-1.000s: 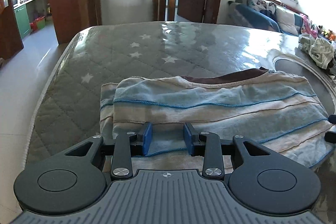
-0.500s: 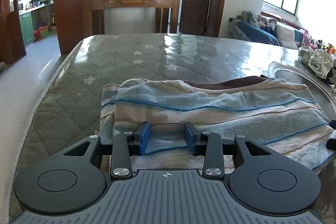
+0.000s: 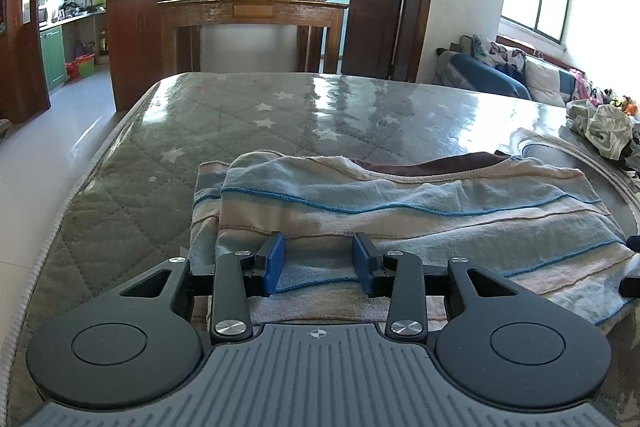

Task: Fold clothes
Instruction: 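Press the folded shirt flat with both grippers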

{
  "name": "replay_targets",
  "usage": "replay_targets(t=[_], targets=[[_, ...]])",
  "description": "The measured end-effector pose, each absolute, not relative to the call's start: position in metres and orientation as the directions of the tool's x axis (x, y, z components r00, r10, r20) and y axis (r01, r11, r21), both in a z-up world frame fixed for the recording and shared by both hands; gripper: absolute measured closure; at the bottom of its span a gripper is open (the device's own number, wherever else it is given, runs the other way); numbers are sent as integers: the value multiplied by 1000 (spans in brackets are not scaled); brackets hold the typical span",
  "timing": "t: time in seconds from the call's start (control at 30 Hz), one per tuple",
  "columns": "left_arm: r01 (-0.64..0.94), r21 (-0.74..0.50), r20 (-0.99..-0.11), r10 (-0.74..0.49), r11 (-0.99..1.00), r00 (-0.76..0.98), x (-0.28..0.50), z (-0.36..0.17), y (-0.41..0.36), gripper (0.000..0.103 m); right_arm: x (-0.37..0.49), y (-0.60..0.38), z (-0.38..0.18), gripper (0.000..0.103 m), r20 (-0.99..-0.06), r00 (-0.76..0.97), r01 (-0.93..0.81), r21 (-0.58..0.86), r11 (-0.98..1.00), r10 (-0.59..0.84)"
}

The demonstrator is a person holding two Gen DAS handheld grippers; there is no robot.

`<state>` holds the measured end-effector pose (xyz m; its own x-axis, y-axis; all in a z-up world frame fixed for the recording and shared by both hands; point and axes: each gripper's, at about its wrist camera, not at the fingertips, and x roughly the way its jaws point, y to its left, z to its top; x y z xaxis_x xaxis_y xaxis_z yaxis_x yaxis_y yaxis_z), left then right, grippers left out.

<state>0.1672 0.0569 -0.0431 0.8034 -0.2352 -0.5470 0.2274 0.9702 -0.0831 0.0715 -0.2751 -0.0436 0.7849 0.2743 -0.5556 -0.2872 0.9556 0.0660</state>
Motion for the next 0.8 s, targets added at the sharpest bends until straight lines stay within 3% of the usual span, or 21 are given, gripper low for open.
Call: replay_targets(t=[0.53,0.8], targets=[[235,-101,-544,-251,967,801,166,-42,62,61,73,-266,-47,0,-580,768,-306,39,951,271],[235,-102,-544,-252,967,801,165,-42,61,61,74,-267,-46,0,-583,766,-305,42,951,272]])
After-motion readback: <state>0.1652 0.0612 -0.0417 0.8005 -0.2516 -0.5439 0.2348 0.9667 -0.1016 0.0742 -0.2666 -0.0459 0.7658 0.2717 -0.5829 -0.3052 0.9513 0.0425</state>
